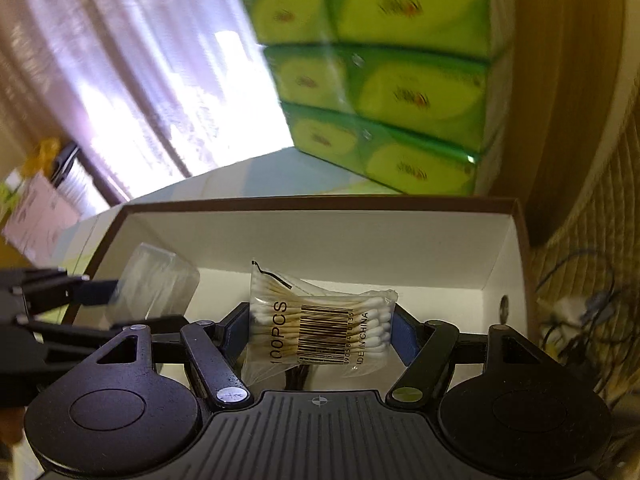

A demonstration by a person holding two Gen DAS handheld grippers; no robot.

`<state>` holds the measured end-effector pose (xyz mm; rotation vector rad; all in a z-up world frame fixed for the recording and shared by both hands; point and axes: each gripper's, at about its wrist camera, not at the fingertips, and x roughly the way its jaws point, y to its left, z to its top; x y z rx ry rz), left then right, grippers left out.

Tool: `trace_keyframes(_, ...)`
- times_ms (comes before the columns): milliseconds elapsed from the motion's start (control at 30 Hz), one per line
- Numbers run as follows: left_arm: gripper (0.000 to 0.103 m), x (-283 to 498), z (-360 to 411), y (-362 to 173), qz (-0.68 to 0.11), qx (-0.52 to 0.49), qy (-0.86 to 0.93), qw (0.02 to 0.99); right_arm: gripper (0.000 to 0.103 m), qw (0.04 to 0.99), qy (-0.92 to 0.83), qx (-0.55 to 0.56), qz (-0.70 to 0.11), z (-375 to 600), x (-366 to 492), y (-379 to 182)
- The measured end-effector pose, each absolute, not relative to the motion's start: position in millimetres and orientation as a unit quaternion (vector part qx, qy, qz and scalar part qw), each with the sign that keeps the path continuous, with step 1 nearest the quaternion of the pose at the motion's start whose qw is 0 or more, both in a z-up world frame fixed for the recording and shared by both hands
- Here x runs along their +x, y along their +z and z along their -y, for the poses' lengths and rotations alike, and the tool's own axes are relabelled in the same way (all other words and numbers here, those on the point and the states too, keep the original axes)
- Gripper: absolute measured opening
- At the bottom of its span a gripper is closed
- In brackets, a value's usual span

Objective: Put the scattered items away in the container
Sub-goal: 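Carry the floss-pick box and swab bag with both tools over the box, then open both tools to drop the floss-pick box and swab bag into the box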

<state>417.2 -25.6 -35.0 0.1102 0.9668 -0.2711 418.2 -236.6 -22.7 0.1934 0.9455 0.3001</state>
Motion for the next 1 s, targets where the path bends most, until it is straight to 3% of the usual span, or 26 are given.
trace_keyframes(533,0.055,457.3,27.3,-76.3,-0.490,0.073,-0.120,0.860,0.073,0.872,0.130,0.045,-0.470,231.0,446.3,-52.3)
trace_keyframes(600,0.056,456.6,28.1,-77.0,-0.488,0.076,-0.121,0.861,0.073,0.872,0.129,0.042,-0.470,230.4,448.6,-55.0)
trace_keyframes(667,0.064,456.6,27.6,-75.2,-0.484,0.075,-0.124,0.863,0.073,0.872,0.128,0.038,-0.470,230.1,449.8,-56.6)
trace_keyframes(900,0.065,455.6,27.8,-68.5,-0.475,0.086,-0.123,0.867,0.074,0.877,0.132,0.029,-0.462,228.2,448.7,-54.4)
trace_keyframes(933,0.066,454.5,27.5,-67.4,-0.473,0.088,-0.121,0.868,0.091,0.876,0.138,0.031,-0.461,228.3,448.2,-53.7)
trace_keyframes(967,0.066,453.6,27.3,-66.3,-0.472,0.091,-0.120,0.869,0.100,0.878,0.137,0.032,-0.458,228.6,446.8,-52.3)
trace_keyframes(1000,0.066,452.6,26.6,-64.8,-0.470,0.094,-0.119,0.870,0.100,0.881,0.140,0.034,-0.450,228.8,444.8,-50.4)
